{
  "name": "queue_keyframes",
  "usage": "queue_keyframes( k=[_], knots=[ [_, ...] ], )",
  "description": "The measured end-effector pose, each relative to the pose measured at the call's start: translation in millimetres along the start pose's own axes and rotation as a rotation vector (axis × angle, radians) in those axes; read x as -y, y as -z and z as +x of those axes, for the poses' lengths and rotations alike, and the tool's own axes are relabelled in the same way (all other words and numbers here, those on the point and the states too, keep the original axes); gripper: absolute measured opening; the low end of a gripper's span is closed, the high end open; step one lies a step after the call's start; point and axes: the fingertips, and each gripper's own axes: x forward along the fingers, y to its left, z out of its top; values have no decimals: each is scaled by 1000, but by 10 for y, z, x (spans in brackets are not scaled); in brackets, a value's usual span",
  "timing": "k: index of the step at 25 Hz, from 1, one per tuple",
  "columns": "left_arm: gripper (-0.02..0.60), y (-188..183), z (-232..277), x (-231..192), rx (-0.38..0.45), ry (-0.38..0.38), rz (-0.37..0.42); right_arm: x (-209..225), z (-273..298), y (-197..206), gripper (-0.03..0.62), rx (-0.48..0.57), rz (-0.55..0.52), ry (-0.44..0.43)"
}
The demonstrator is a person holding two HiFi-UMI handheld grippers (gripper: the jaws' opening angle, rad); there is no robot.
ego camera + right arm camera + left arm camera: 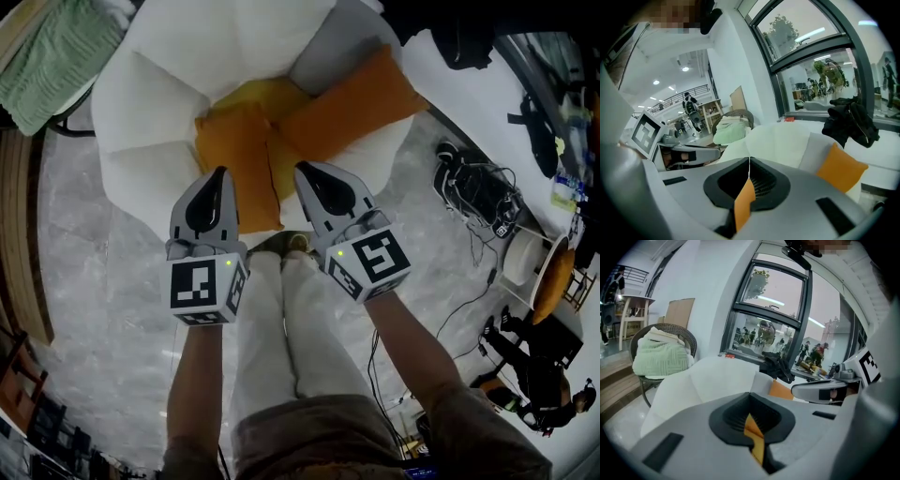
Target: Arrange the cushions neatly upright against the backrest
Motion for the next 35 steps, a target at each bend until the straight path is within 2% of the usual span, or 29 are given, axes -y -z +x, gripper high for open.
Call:
queue_keyframes(
  k=[8,14,22,26,32,35],
  knots=[
    [6,178,391,-155,-65,-10,-12,154,153,46,21,-30,24,16],
    [14,541,757,-470,-156,-70,-69,170,227,110,21,-47,32,5],
    [117,1249,1211,-763,-332,-119,-124,200,310,236,21,-77,39,0],
    [202,1651,1379,-815,-455,-114,-165,221,341,289,21,-89,44,0],
    [221,2110,1555,-946,-588,-144,-120,300,390,408,21,-106,56,4],
    [224,2195,1601,-985,-601,-148,-122,343,395,473,21,-111,67,11]
  ],
)
